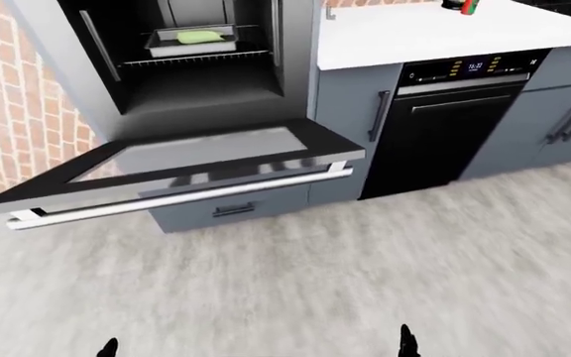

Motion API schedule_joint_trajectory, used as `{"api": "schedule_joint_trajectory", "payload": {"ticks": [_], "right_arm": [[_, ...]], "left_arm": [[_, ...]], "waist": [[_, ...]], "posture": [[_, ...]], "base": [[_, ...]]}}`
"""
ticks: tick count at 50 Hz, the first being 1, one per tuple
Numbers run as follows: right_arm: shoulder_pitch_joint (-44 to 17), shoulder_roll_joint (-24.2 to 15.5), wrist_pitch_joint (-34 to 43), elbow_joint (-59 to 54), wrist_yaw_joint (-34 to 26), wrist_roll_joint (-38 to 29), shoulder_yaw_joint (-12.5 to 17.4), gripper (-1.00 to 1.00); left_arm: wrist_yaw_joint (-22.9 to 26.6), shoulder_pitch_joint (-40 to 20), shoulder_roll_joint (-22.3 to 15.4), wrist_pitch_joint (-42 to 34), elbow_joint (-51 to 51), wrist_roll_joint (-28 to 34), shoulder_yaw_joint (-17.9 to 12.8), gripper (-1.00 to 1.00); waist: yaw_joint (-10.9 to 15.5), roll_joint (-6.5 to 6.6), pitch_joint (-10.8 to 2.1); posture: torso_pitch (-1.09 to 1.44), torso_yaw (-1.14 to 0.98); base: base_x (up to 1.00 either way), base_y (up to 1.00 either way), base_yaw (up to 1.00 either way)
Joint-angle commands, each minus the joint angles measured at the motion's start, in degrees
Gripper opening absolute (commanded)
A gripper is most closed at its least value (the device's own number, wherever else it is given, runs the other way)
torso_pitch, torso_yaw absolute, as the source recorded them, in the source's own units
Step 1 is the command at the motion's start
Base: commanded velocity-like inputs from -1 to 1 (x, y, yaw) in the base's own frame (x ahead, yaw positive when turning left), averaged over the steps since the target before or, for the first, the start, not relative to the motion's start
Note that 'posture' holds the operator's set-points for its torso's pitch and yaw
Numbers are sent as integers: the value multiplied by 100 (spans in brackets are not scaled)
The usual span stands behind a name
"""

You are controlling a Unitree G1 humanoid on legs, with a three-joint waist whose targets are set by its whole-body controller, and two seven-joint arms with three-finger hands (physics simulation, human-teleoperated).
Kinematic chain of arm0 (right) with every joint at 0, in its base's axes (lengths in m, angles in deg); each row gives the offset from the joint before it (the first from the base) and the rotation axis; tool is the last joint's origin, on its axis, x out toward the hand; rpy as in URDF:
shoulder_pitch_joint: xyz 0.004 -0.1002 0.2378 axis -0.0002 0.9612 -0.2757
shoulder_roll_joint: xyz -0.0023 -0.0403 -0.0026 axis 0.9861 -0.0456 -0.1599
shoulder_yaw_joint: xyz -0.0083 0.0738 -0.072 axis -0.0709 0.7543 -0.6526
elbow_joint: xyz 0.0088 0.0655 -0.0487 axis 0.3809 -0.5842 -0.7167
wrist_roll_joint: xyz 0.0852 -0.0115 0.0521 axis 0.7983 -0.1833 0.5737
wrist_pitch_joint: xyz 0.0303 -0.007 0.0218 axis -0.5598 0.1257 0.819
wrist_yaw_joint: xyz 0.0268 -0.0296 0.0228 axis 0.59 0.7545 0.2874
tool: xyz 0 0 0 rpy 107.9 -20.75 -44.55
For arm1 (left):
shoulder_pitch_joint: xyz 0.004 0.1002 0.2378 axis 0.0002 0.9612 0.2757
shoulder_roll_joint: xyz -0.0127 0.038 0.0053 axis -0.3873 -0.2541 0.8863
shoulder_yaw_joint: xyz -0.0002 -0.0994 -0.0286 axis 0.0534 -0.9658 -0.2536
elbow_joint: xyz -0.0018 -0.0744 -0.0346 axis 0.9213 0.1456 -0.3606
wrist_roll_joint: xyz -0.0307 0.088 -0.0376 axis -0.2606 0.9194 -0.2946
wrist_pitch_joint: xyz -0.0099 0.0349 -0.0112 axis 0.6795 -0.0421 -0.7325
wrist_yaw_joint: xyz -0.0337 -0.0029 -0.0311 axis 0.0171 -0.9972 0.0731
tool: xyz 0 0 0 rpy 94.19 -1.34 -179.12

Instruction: Close the oven door.

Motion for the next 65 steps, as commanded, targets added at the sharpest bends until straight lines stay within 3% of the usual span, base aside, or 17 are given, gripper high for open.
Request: {"api": "schedule_joint_trajectory", "payload": {"ticks": [1,7,8,13,17,19,21,22,31,36,37,41,45,50,51,59,65], "right_arm": [[-52,-106,-138,111,47,54,38,100],[-56,-107,-138,112,47,61,37,100],[-58,-107,-138,112,46,61,36,100],[-61,-108,-131,111,51,58,33,100],[-55,-109,-136,110,48,57,34,100],[-61,-113,-131,111,46,58,36,100],[-58,-114,-130,110,40,57,38,100],[-60,-115,-128,110,41,54,38,100],[-56,-109,-135,111,57,37,32,100],[-56,-111,-134,110,51,39,37,100],[-54,-110,-135,110,54,35,33,100],[-56,-108,-132,110,63,29,29,100],[-59,-106,-130,111,65,28,27,100],[-60,-105,-131,111,63,31,27,100],[-62,-107,-131,111,62,33,28,100],[-58,-104,-136,111,64,34,27,100],[-56,-110,-137,110,59,34,26,100]], "left_arm": [[32,-44,-35,96,71,-4,-5,100],[23,-52,-37,91,71,-5,-3,100],[22,-53,-36,90,72,-6,-2,100],[24,-49,-36,95,71,-6,-1,100],[23,-44,-37,96,70,-3,-2,100],[20,-47,-36,93,71,-1,0,100],[18,-45,-35,95,71,1,1,100],[15,-43,-35,98,70,6,4,100],[17,-50,-38,94,71,0,-4,100],[13,-51,-33,97,71,-3,-3,100],[12,-47,-32,99,71,-3,-2,100],[12,-50,-32,97,71,-5,0,100],[15,-55,-30,92,72,-10,-2,100],[16,-59,-30,88,72,-17,-4,100],[16,-61,-33,85,72,-17,-3,100],[17,-54,-37,90,71,-11,-3,100],[12,-50,-37,95,72,-8,-3,100]], "waist": [[-10,-27,-35],[-50,-615,-97],[-89,-432,-50],[-96,-376,-96],[-77,-110,-41],[-74,127,-51],[-33,571,-162],[-4,289,-115],[-19,-94,-31],[-61,-654,-111],[-122,-379,-53],[-107,-406,-93],[-82,-168,-39],[-29,566,-124],[-1,275,-81],[-13,-16,-46],[-33,-539,-75]], "posture": [[0,0],[0,0],[0,0],[0,0],[0,0],[0,0],[0,0],[0,0],[0,0],[0,0],[0,0],[0,0],[0,0],[0,0],[0,0],[0,0],[0,0]], "base": [[0,25,0],[0,25,0],[0,25,0],[0,25,0],[0,25,0],[0,25,0],[0,24,0],[0,26,0],[0,25,0],[0,25,0],[0,26,0],[0,25,0],[0,25,0],[0,25,0],[0,25,0],[0,25,0],[0,25,0]]}}
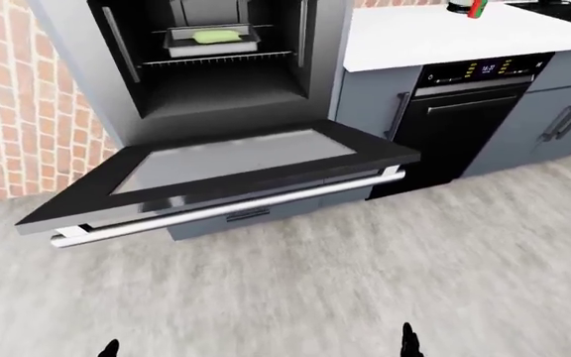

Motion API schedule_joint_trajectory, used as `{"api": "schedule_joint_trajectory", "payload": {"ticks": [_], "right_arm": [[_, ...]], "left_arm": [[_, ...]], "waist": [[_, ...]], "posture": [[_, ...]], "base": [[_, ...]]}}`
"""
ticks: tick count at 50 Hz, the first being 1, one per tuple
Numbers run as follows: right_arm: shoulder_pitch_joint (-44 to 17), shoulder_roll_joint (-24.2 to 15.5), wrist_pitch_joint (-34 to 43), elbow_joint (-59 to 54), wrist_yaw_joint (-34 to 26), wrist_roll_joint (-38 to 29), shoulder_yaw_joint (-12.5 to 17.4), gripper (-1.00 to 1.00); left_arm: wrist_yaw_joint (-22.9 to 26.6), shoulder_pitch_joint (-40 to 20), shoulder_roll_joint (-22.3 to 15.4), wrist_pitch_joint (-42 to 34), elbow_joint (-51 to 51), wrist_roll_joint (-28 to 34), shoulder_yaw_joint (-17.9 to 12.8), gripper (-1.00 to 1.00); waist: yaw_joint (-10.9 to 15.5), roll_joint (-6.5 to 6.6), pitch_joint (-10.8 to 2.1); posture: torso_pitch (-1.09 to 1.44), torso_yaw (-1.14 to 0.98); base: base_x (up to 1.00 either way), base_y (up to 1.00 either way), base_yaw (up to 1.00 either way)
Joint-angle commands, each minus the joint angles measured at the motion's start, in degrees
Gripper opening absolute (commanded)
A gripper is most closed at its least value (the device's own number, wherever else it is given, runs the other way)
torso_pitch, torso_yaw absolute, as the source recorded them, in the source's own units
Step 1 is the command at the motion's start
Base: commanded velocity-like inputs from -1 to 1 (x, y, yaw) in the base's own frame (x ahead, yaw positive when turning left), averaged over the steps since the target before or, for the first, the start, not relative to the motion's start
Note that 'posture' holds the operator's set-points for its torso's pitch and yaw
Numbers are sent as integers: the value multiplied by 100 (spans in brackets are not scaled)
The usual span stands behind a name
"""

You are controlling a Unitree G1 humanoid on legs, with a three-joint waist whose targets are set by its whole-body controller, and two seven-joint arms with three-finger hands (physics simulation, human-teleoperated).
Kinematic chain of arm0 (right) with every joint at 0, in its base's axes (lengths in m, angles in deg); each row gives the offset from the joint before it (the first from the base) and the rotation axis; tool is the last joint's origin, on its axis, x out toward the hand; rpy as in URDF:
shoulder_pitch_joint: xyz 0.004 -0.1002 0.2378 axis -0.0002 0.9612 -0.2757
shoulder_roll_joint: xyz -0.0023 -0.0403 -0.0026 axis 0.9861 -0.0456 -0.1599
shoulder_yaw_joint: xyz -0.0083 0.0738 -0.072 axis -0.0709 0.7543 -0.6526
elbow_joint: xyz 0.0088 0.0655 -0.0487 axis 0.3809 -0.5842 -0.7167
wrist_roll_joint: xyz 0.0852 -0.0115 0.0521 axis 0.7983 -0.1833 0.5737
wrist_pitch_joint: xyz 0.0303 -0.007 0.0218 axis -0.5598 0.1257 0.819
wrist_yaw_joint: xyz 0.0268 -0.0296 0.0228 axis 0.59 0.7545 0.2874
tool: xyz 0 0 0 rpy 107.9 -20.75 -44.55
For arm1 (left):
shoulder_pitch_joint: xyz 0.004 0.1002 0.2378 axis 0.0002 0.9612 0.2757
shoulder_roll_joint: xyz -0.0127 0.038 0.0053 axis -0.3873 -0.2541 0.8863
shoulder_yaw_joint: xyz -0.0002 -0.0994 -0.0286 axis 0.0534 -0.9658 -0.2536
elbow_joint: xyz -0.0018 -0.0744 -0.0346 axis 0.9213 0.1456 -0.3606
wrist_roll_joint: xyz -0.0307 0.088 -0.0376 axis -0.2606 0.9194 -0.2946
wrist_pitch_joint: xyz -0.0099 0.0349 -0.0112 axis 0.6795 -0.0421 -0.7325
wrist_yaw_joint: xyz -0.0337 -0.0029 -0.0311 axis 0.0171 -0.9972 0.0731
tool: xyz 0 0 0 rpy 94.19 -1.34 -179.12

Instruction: Close the oven door.

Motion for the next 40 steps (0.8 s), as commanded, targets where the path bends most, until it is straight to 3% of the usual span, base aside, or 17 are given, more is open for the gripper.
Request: {"api": "schedule_joint_trajectory", "payload": {"ticks": [1,2,3,6,10,13,14,15,16,17,27,29,30,31,36,40], "right_arm": [[-42,-84,-101,85,9,21,28,100],[-37,-81,-113,86,-1,24,30,100],[-38,-82,-115,86,1,23,29,100],[-46,-81,-102,85,4,16,28,100],[-44,-81,-101,86,-4,14,29,100],[-39,-86,-110,86,-5,11,32,100],[-40,-86,-112,85,-6,12,33,100],[-38,-86,-113,85,-8,10,32,100],[-36,-85,-114,85,-5,8,32,100],[-38,-85,-111,85,-4,9,33,100],[-41,-76,-116,87,7,14,25,100],[-40,-76,-117,87,7,17,23,100],[-40,-77,-118,87,8,17,21,100],[-39,-79,-117,87,2,19,22,100],[-44,-78,-110,86,6,17,20,100],[-41,-79,-113,86,6,13,20,100]], "left_arm": [[11,-51,-44,127,98,-14,-9,100],[12,-52,-44,125,98,-15,-10,100],[11,-52,-46,124,98,-13,-9,100],[11,-50,-45,126,98,-14,-11,100],[11,-49,-46,129,98,-15,-11,100],[11,-46,-46,129,97,-14,-13,100],[11,-46,-45,129,97,-13,-13,100],[15,-44,-43,130,97,-13,-14,100],[13,-43,-44,130,97,-11,-14,100],[12,-43,-46,128,97,-10,-14,100],[11,-55,-44,122,99,-19,-13,100],[12,-55,-44,121,98,-21,-13,100],[10,-53,-44,122,98,-18,-10,100],[14,-52,-45,120,98,-20,-10,100],[10,-52,-45,118,98,-18,-7,100],[10,-52,-44,117,98,-17,-7,100]], "waist": [[-12,-59,-50],[-69,205,-47],[-38,124,-51],[-64,145,-94],[-47,392,-22],[-41,746,-38],[-29,962,-96],[-60,1035,-181],[21,871,-95],[-2,877,-39],[-8,313,-18],[-15,98,-31],[-32,-72,-81],[-75,130,-32],[-65,180,-74],[-47,458,-20]], "posture": [[0,0],[0,0],[0,0],[0,0],[0,0],[0,0],[0,0],[0,0],[0,0],[0,0],[0,0],[0,0],[0,0],[0,0],[0,0],[0,0]], "base": [[0,25,0],[0,25,0],[0,25,0],[0,25,0],[0,25,0],[0,25,0],[0,25,0],[0,25,0],[0,25,0],[0,25,0],[0,25,0],[0,25,0],[0,25,0],[0,25,0],[0,25,0],[0,25,0]]}}
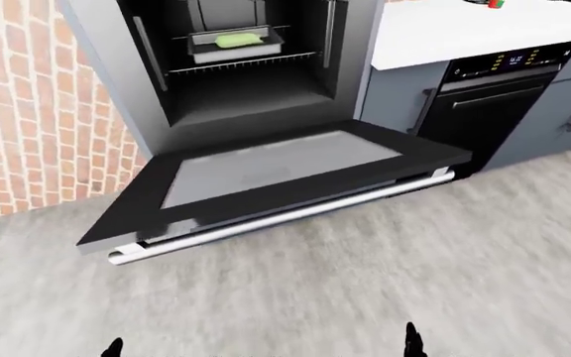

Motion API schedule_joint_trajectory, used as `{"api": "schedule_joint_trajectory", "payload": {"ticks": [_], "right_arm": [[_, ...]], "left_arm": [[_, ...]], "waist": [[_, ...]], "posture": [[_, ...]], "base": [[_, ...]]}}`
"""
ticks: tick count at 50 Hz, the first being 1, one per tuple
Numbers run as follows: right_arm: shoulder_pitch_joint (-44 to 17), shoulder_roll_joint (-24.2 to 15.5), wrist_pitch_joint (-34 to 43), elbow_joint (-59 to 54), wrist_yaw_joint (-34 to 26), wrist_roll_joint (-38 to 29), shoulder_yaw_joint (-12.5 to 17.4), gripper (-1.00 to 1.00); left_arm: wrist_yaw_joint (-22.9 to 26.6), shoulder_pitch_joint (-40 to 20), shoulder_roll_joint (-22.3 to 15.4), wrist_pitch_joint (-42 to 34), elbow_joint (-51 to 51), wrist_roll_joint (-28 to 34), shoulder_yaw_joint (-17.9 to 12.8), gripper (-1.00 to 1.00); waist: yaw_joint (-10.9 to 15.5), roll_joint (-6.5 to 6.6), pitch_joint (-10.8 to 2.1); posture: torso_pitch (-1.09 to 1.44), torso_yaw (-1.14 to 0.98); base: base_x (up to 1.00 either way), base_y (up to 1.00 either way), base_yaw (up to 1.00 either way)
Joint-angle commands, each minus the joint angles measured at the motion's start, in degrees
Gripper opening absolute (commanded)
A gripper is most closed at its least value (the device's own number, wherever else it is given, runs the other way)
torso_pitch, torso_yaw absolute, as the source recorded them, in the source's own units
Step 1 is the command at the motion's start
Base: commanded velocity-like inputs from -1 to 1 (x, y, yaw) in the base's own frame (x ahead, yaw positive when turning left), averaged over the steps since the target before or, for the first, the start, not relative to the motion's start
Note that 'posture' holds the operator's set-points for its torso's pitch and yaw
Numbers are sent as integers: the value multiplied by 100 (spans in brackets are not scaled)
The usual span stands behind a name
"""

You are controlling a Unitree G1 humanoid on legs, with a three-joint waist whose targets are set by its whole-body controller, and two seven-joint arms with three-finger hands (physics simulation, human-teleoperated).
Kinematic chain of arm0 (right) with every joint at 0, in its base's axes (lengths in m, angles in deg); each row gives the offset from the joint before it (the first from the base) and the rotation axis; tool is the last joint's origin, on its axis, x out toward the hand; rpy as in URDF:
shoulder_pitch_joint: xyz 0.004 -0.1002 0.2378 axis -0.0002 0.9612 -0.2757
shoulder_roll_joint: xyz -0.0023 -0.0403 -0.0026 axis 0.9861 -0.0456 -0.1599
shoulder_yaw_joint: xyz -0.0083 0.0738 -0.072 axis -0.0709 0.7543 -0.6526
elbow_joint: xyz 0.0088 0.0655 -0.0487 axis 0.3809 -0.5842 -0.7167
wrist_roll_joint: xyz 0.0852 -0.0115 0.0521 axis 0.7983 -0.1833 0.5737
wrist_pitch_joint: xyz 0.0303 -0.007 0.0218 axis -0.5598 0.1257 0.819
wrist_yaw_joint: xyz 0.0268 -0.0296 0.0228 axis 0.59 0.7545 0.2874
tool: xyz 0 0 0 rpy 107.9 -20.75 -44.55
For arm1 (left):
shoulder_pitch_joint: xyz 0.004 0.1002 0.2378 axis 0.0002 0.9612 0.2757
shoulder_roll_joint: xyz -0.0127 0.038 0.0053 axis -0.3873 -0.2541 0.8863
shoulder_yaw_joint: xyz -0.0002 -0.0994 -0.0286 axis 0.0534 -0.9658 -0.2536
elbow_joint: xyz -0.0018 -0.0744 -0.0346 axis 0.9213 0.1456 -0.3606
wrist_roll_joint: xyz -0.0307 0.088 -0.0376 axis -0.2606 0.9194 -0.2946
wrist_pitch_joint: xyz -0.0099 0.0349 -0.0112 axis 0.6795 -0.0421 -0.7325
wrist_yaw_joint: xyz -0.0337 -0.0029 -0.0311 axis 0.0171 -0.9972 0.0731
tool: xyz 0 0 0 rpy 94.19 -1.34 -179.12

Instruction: Close the oven door.

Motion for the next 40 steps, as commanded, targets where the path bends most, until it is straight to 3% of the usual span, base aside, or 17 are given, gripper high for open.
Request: {"api": "schedule_joint_trajectory", "payload": {"ticks": [1,3,4,5,6,13,17,19,20,24,28,31,33,34,35,40], "right_arm": [[-53,-17,-105,70,-8,-2,-2,100],[-52,-16,-107,70,-9,-3,-1,100],[-51,-16,-108,70,-9,-2,1,100],[-51,-19,-106,70,-14,0,4,100],[-51,-21,-104,70,-15,0,5,100],[-49,-18,-109,70,-13,-2,6,100],[-49,-18,-108,70,-19,1,9,100],[-51,-18,-105,70,-13,-3,6,100],[-50,-18,-106,70,-17,0,8,100],[-46,-19,-110,71,-18,0,6,100],[-53,-21,-101,71,-19,1,6,100],[-48,-17,-109,72,-16,2,3,100],[-53,-20,-104,70,-15,2,4,100],[-51,-20,-105,71,-17,2,4,100],[-54,-20,-101,70,-15,0,4,100],[-52,-20,-105,71,-15,1,4,100]], "left_arm": [[-16,-35,-99,123,85,-37,-29,100],[-15,-36,-98,122,86,-40,-31,100],[-16,-35,-96,124,85,-37,-28,100],[-16,-32,-95,124,85,-36,-28,100],[-15,-33,-97,122,85,-38,-29,100],[-16,-31,-95,126,85,-39,-30,100],[-14,-33,-98,121,84,-40,-33,100],[-10,-33,-96,122,85,-39,-33,100],[-12,-33,-96,123,85,-39,-33,100],[-13,-35,-99,123,86,-41,-34,100],[-10,-38,-96,117,86,-43,-33,100],[-10,-35,-98,119,85,-45,-33,100],[-12,-38,-98,118,86,-44,-31,100],[-12,-38,-99,117,85,-45,-32,100],[-10,-36,-99,118,85,-45,-33,100],[-8,-36,-100,119,85,-46,-34,100]], "waist": [[12,27,-45],[23,363,-100],[64,619,-174],[93,258,-101],[83,340,-82],[75,-19,-36],[57,-330,-35],[30,-639,-112],[-23,-386,-53],[-24,-403,-104],[6,-167,-43],[12,178,-52],[65,639,-178],[94,265,-92],[82,351,-77],[94,108,-60]], "posture": [[0,0],[0,0],[0,0],[0,0],[0,0],[0,0],[0,0],[0,0],[0,0],[0,0],[0,0],[0,0],[0,0],[0,0],[0,0],[0,0]], "base": [[0,25,0],[0,25,0],[0,25,0],[0,25,0],[0,26,0],[0,25,0],[0,25,0],[0,25,0],[0,25,0],[0,25,0],[0,25,0],[0,25,0],[0,25,0],[0,25,0],[0,26,0],[0,25,0]]}}
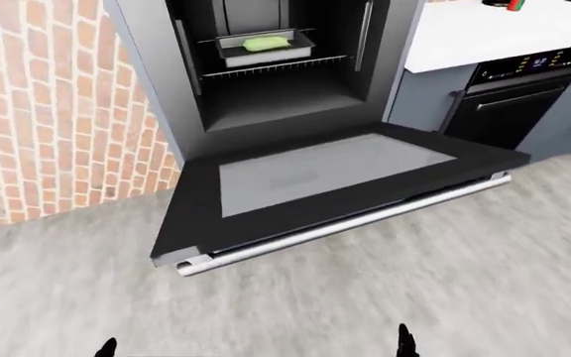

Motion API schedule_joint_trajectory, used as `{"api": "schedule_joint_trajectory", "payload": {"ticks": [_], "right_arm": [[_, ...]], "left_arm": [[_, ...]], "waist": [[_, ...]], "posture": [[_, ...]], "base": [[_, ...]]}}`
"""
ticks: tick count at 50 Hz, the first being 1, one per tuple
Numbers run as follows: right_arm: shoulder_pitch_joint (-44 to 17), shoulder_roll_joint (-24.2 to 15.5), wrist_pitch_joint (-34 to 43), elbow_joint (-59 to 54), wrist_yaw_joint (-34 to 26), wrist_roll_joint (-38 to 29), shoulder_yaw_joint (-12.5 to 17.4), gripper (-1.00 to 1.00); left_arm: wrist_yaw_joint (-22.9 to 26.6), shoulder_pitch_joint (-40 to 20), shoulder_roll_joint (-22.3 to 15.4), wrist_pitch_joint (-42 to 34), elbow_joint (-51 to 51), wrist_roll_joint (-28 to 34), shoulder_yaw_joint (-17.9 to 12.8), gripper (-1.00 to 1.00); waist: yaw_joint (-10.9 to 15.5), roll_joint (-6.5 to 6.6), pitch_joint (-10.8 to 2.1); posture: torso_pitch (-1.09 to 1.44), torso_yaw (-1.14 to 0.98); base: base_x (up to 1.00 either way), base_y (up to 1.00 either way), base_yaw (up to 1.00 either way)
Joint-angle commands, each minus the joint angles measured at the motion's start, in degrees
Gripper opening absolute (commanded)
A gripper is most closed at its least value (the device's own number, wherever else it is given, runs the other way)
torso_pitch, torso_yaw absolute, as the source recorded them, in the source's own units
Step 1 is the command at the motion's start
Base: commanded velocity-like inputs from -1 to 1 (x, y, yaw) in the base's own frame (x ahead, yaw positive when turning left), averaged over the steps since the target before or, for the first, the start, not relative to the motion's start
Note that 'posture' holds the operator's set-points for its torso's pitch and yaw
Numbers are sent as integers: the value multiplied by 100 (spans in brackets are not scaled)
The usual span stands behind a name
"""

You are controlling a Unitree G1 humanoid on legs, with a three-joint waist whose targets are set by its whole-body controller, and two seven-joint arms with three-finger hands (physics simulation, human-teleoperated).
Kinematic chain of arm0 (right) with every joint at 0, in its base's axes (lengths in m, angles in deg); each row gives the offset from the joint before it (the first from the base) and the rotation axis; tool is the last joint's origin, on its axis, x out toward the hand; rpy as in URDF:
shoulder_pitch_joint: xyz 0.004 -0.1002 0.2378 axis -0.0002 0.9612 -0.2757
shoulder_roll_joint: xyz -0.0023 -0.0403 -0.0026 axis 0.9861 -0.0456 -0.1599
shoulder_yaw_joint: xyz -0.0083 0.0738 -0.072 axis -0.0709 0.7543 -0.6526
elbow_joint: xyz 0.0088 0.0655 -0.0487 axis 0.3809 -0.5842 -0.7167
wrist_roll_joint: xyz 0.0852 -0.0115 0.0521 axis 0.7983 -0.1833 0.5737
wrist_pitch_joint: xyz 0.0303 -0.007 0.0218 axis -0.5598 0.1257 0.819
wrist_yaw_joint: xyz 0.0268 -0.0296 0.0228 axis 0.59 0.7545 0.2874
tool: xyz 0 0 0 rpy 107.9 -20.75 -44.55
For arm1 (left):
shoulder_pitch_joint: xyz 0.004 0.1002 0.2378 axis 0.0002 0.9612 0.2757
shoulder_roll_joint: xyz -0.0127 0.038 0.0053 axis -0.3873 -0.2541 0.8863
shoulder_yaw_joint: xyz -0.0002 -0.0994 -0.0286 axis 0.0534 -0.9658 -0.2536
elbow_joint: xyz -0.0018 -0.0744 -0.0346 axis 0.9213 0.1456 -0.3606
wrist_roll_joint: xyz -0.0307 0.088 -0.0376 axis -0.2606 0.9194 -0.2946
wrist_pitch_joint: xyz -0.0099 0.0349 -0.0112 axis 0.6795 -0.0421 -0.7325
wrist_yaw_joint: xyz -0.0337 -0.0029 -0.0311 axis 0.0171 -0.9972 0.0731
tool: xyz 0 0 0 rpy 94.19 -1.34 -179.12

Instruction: Close the oven door.

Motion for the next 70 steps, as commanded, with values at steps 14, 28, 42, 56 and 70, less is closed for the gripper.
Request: {"api": "schedule_joint_trajectory", "payload": {"ticks": [14,28,42,56,70], "right_arm": [[-40,-125,-150,111,49,60,49,100],[-42,-121,-148,111,63,52,49,100],[-37,-122,-153,111,58,53,50,100],[-35,-120,-154,112,61,47,45,100],[-41,-120,-148,111,62,50,44,100]], "left_arm": [[42,-40,-21,96,65,0,6,100],[40,-41,-20,97,65,3,6,100],[40,-37,-19,99,64,4,9,100],[44,-35,-21,99,65,2,5,100],[37,-42,-21,94,65,-1,5,100]], "waist": [[-100,-478,-85],[-27,72,-54],[-123,-507,-61],[15,132,-61],[-130,-529,-61]], "posture": [[0,0],[0,0],[0,0],[0,0],[0,0]], "base": [[0,25,0],[0,25,0],[0,25,0],[0,25,0],[0,25,0]]}}
